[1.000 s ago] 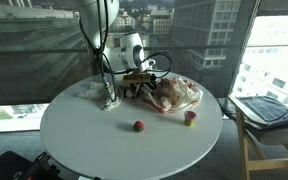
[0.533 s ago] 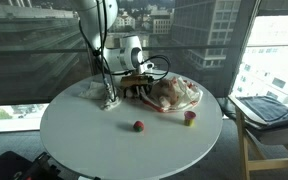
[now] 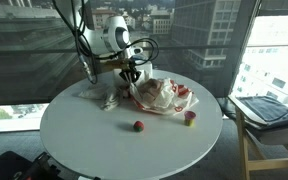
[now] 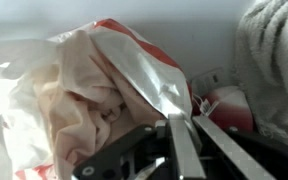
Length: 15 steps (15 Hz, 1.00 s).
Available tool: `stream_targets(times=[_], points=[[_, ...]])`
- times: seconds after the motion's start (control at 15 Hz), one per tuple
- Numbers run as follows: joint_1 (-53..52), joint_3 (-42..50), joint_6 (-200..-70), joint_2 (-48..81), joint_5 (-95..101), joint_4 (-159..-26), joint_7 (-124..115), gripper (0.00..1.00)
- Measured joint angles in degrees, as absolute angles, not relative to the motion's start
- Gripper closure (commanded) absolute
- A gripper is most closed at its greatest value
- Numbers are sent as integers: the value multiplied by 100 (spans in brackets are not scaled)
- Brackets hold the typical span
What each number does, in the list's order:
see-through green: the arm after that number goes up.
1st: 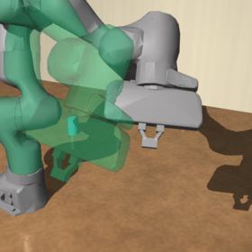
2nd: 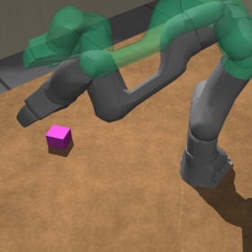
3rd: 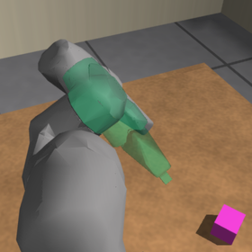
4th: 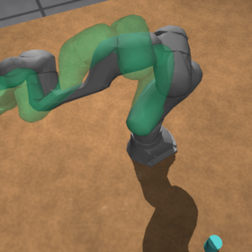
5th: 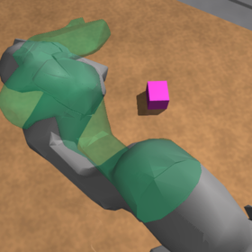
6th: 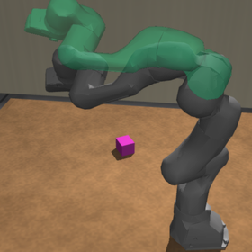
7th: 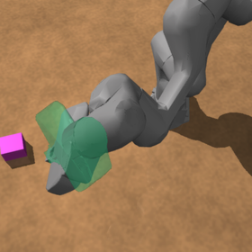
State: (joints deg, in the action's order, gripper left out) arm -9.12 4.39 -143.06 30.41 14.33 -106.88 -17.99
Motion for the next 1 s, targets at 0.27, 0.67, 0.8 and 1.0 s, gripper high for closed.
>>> stream_targets(times=[0.27, 0.67, 0.8, 1.0], points=[[-1451, 681, -13728, 2216, 1949, -11116, -2845, 88], [-1475, 645, -13439, 1866, 2148, -11575, -3463, 41], [-1478, 618, -13376, 1717, 2158, -11730, -3668, 27], [-1427, 552, -13143, 1202, 2127, -12089, -3837, 5]])
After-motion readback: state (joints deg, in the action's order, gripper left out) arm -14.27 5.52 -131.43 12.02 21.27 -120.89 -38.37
